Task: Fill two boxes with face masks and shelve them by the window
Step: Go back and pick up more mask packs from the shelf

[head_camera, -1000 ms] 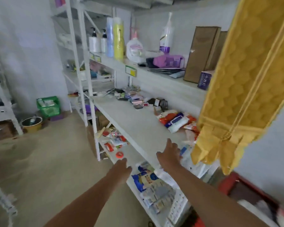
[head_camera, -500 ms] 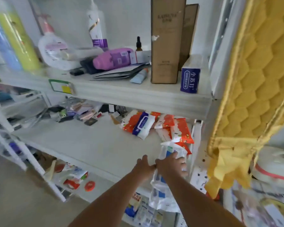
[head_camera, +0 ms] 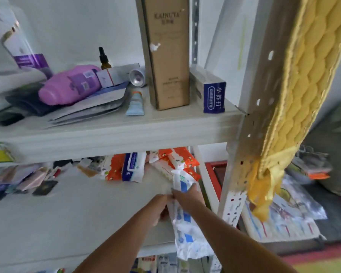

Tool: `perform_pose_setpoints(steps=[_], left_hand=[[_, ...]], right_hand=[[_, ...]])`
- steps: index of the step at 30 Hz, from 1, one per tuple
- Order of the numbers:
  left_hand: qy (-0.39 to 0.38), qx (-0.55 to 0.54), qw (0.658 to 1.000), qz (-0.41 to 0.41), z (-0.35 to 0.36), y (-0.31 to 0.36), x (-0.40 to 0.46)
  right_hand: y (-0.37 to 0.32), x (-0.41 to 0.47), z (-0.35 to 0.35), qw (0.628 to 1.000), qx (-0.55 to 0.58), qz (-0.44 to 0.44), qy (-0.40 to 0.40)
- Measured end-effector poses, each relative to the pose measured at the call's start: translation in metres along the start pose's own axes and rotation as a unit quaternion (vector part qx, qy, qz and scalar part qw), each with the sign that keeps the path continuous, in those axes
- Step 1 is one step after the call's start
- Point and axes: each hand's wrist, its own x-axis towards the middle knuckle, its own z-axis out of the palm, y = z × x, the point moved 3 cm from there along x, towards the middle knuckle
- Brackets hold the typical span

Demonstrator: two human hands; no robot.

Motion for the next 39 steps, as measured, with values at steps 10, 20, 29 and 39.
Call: perform_pose_setpoints(steps=[10,20,29,39], left_hand=[[-0.07,-0.027,0.996,0.057,-0.02,0.006,-0.02],[-0.195,0.184,0.963,-0.028,-0.041,-0.037,-0.015],[-0.108,0.035,0.991,0.074,-0.06,-0.006,-0.027],[-0.123,0.042,0.985,0.118,-0.065,-0.005,-0.032]], right_hand=[[0.0,-0.025,0.021,0.974,0.221,0.032,-0.034],[-0.004,-0.051,0.041,0.969,0.24,0.035,-0.047],[-0.015,-0.063,0.041,0.967,0.249,-0.006,-0.054],[-0.019,-0.089,0.032,0.967,0.242,-0.019,-0.076]])
